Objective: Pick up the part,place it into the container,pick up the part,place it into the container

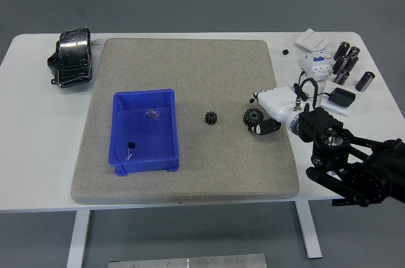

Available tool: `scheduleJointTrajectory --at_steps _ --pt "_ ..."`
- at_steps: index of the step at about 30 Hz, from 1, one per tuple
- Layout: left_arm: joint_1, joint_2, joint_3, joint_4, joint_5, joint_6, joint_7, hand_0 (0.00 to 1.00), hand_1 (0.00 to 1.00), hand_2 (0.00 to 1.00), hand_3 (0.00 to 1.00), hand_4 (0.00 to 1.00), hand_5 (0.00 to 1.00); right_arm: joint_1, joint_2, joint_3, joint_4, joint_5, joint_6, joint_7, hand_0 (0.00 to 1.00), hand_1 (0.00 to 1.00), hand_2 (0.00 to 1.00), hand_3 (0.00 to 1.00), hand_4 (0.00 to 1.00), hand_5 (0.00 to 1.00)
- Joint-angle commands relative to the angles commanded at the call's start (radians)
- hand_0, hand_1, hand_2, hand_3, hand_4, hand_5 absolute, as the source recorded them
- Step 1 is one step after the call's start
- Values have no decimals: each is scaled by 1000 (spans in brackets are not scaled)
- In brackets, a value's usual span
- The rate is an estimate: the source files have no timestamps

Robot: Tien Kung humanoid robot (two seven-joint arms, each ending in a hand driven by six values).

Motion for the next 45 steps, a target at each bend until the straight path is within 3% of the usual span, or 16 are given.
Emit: scheduleJointTrajectory --at_steps 3,4,16,17,22,23,27,28,33,37,41,45 --pt "0 -1 3 0 -3 1 -2 691 684 681 657 749 265 -2 3 -7 -6 4 0 1 331 526 699 693 638 375" --pt "0 -1 4 0 -4 2 -3 691 684 681 665 749 265 -3 4 -9 -8 5 0 2 323 509 675 683 570 360" --pt "0 -1 7 1 -8 6 -8 692 684 682 671 750 265 -6 3 -25 -8 15 -11 5 314 499 642 686 527 390" --pt "0 -1 7 1 -9 6 -8 692 684 683 672 750 265 -6 3 -26 -8 14 -12 5 304 488 571 691 367 337" --pt "1 -1 6 1 -8 6 -9 692 684 683 672 750 265 -8 1 -29 2 9 -25 5 304 488 571 691 367 337" --pt "1 -1 6 2 -8 6 -9 693 684 685 674 751 266 -8 0 -29 5 8 -30 6 334 506 452 678 234 106" --pt "1 -1 7 2 -9 6 -11 693 684 685 674 751 266 -10 -3 -26 27 0 -44 7 334 506 452 678 234 106" --pt "1 -1 8 2 -10 6 -11 693 684 685 673 750 267 -10 -5 -24 38 -2 -47 6 339 502 395 675 230 44" --pt "3 -2 7 2 -10 5 -10 693 684 685 673 750 267 -8 -8 -12 125 -21 -56 -1 339 502 395 675 230 44" --pt "5 -3 3 2 -6 5 -9 693 684 685 676 751 265 0 18 10 208 -29 -66 -6 343 503 396 675 229 39" --pt "7 -5 2 1 -4 5 -8 693 684 685 679 751 265 3 93 49 277 -25 -90 -2 351 504 407 671 250 41" --pt "8 -7 4 1 -4 5 -8 693 684 685 679 751 265 12 178 53 278 -9 -130 13 351 504 407 671 250 41"
